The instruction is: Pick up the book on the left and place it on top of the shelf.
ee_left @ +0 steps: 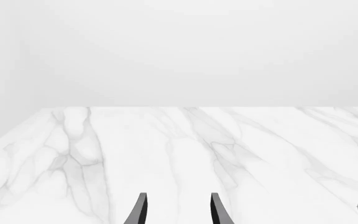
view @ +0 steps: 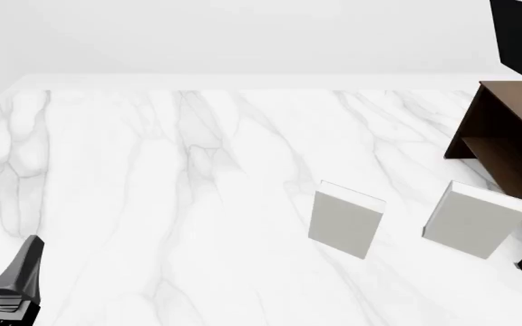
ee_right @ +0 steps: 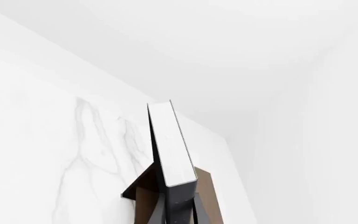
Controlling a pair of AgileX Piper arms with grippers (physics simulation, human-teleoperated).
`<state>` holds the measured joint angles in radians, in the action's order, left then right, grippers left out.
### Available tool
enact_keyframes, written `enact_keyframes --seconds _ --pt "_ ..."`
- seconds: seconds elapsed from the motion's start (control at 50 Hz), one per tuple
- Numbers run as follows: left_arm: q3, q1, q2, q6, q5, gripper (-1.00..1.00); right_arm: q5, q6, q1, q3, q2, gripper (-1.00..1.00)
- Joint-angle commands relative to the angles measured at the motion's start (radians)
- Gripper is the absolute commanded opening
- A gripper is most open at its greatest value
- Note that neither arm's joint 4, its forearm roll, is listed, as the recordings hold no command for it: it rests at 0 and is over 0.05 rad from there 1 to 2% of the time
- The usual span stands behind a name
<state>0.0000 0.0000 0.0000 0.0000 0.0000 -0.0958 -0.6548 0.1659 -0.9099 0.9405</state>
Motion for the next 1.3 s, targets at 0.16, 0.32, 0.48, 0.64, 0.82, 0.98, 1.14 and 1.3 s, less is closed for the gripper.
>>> enact_keyframes --seconds 0.16,0.32,0.48,0.64,0.82,0.98,1.14,1.3 --pt "0.000 0.000 0.000 0.000 0.000 1.00 -0.004 -0.003 0.064 -0.007 -0.021 -1.00" --pt "0.000 0.000 0.000 0.000 0.000 1.00 -0.001 -0.014 0.087 0.001 -0.022 -1.00" --pt "0.000 0.000 0.000 0.000 0.000 1.00 0.003 -0.030 0.120 0.004 -0.015 -1.00" --pt "0.000 0.000 0.000 0.000 0.000 1.00 0.015 -0.052 0.153 0.007 -0.006 -1.00" --pt "0.000 0.000 0.000 0.000 0.000 1.00 0.016 -0.063 0.188 0.008 0.002 -1.00" --pt "0.000 0.000 0.000 0.000 0.000 1.00 0.041 -0.072 0.208 0.009 0.036 -1.00" --pt "0.000 0.000 0.000 0.000 0.000 1.00 0.052 -0.097 0.232 -0.002 0.059 -1.00" --pt "0.000 0.000 0.000 0.000 0.000 1.00 0.055 -0.109 0.263 -0.003 0.065 -1.00"
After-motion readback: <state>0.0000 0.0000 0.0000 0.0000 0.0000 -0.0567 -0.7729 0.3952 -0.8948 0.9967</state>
